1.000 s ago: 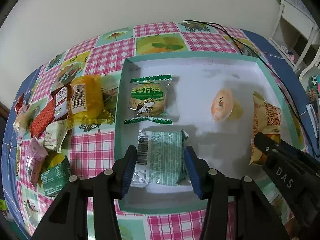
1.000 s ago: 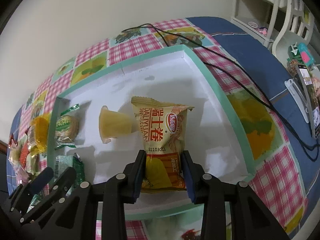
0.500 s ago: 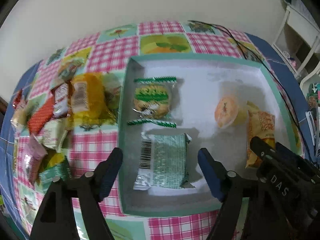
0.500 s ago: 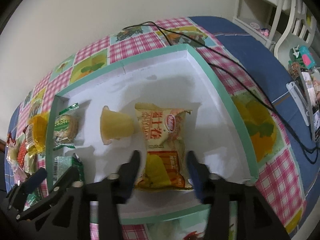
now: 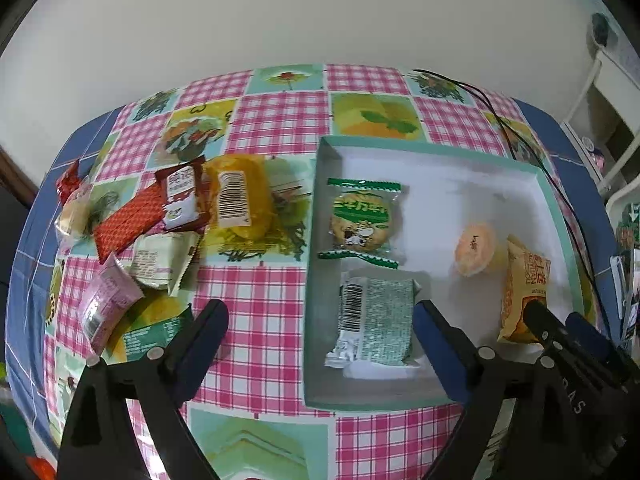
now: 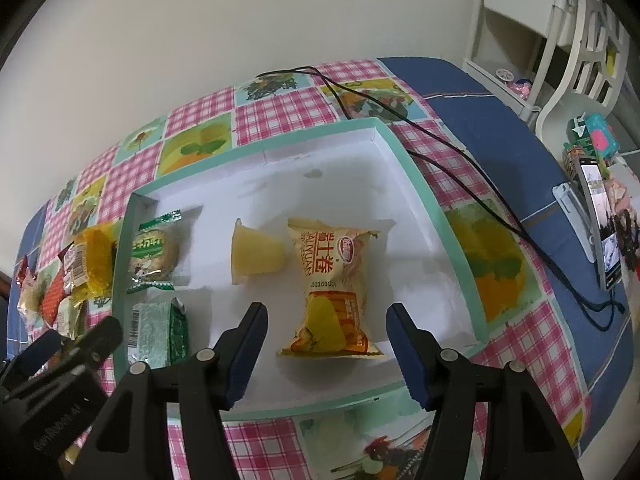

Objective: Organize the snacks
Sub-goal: 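Carry both packets into the white tray and open both tools, then move both tools back over the remaining snacks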

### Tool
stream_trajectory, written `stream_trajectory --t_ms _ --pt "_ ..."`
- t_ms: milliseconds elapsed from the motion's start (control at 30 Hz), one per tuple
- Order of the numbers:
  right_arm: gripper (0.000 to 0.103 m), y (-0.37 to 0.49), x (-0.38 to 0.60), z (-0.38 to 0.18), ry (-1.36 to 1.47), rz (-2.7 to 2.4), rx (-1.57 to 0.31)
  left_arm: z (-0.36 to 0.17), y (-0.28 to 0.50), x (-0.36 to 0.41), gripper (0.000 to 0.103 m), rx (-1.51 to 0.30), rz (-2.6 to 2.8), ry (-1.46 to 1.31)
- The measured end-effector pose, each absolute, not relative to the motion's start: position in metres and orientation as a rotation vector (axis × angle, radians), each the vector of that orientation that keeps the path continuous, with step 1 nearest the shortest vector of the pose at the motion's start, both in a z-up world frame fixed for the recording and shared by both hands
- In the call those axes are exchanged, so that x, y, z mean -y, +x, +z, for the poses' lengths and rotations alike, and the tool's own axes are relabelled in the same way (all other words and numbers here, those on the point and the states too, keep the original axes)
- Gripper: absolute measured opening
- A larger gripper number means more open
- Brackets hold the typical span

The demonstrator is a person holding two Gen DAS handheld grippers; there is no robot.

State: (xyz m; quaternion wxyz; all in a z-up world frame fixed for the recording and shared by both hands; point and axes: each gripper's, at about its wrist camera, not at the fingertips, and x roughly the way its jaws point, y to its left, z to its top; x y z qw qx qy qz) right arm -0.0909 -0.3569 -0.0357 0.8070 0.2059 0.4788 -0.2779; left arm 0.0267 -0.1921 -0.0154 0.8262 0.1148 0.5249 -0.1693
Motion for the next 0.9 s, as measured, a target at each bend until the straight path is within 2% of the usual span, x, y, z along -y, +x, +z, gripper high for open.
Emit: stream_trajectory --t_ms 300,433,567,700,900 --pt "0.069 -0.089 0.354 -0.042 0.427 -0.593 -1.054 -0.020 0.032 0.180 0.094 -1.136 -0.321 0.219" --pt "0.080 -0.088 0.353 -0.044 0.412 -0.593 -1.057 -0.028 0.033 0.178 0.097 -1.153 -0.298 0.241" --pt "0.083 -0.087 0.352 -0.044 0.408 -0.589 -1.056 -0.033 0.035 0.176 0.101 -1.167 -0.299 0.238" --pt "0.103 -0.086 0.350 -0.045 0.394 -0.583 -1.058 -0.033 0.035 0.173 0.101 -1.160 -0.290 0.215" --pt "0.103 -0.086 0.346 -0.043 0.368 -0.576 -1.046 -0.035 0.038 0.169 0.101 -1.152 -0.280 0.220"
